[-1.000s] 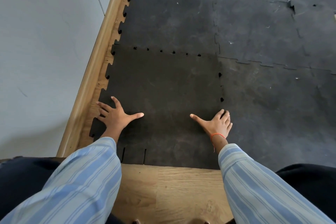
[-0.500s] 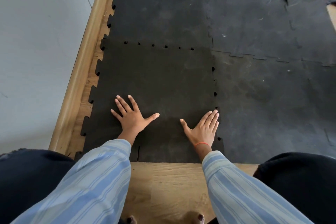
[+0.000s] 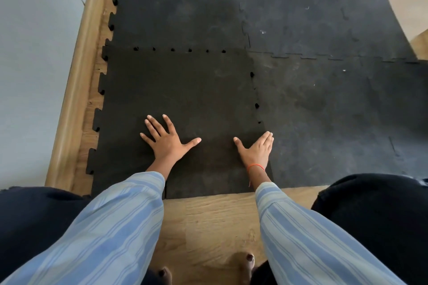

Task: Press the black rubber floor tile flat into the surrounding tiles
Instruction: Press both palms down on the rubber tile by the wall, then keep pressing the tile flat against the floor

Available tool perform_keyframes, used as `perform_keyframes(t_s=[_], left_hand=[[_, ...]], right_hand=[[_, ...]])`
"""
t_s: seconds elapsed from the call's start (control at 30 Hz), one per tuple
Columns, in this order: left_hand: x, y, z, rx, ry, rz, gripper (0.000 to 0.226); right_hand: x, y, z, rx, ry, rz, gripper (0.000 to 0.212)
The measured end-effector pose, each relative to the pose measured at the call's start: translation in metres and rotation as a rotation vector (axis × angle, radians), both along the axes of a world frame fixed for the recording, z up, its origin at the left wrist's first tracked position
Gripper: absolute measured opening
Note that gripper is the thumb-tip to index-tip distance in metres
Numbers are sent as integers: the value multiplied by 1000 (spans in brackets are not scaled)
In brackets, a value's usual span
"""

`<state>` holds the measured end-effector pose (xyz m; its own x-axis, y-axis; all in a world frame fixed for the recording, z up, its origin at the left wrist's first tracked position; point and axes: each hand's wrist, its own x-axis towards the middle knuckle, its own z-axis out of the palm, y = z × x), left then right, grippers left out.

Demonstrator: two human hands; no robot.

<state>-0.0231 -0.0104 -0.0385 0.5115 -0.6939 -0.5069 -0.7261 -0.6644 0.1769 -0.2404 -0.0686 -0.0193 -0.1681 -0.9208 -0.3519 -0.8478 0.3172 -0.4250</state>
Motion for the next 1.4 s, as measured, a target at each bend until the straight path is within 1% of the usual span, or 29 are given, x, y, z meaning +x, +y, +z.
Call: perform_keyframes(t_s=[0.17,0.27,0.37,0.53,0.6,0.73,0.87,1.1,1.2,1.3,1.4], left_hand=[[-1,3,-1,-4,1,-8,134],[1,1,0,-4,-1,-8,135],[1,3,-1,-2,-6,-7,135],[5,2,-2,-11,-20,-3,135],[6,2,-3,-11,-22,-9,135],[5,1,-7,-15,-36,-23,134],[5,3,-8,-16,-42,-31,134],[3,-5,1,1,9,-11,134],[-1,-7,8,26,43,-67,131],[-10,-11,12,44,53,-186,131],[-16,-11,12,50,33,-277,130]], right_hand=[[3,-4,-1,10,-70,-41,112],[2,-6,-4,25,-49,13,112],[-3,-6,-6,53,-74,62,111],[-6,-2,-8,67,-81,91,117],[-4,-1,-8,68,-58,93,120],[3,2,-11,15,65,111,121],[11,4,-11,22,168,88,124],[12,-2,-12,72,220,91,121],[11,-3,-9,100,213,103,121],[10,-4,-7,108,243,125,120],[5,-2,-7,51,295,202,110]])
